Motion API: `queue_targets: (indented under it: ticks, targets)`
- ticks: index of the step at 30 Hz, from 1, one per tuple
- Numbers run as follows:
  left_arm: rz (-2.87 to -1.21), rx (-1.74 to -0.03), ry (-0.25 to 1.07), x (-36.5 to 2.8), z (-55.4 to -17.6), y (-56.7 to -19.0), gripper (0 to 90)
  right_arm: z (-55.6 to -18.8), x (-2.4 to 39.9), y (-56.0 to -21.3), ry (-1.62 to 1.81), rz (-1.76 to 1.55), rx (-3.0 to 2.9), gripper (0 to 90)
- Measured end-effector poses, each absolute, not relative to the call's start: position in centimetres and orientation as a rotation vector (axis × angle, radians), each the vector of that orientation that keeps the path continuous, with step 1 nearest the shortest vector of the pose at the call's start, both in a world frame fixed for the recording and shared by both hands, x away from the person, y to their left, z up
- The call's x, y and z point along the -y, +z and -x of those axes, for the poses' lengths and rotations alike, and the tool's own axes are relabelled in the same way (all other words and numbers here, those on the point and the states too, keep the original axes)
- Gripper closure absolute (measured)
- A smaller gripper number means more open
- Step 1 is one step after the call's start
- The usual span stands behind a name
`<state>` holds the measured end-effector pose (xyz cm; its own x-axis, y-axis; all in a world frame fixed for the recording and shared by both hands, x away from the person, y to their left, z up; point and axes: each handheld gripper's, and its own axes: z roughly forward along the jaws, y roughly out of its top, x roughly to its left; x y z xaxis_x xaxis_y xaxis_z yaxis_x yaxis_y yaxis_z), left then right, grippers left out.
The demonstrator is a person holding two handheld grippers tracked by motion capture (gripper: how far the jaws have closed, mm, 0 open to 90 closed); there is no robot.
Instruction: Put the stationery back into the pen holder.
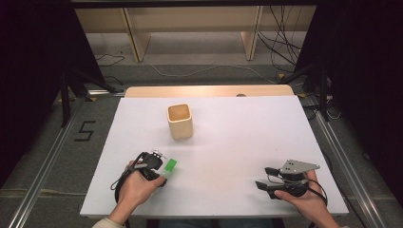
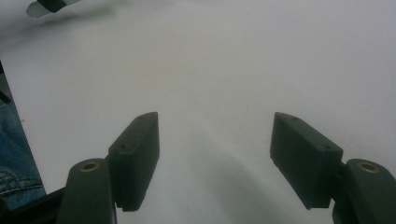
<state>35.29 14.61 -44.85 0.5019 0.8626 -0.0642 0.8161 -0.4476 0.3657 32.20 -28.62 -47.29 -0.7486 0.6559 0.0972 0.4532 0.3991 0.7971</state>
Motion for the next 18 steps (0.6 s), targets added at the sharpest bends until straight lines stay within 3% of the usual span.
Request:
queue_targets:
  ticks: [18]
  targets:
    - [-2.278, -1.364, 0.233, -14.97, -35.42, -44.31, 66.2, -32.23, 28.73, -47.26, 1.275, -0.984, -2.421, 33.5]
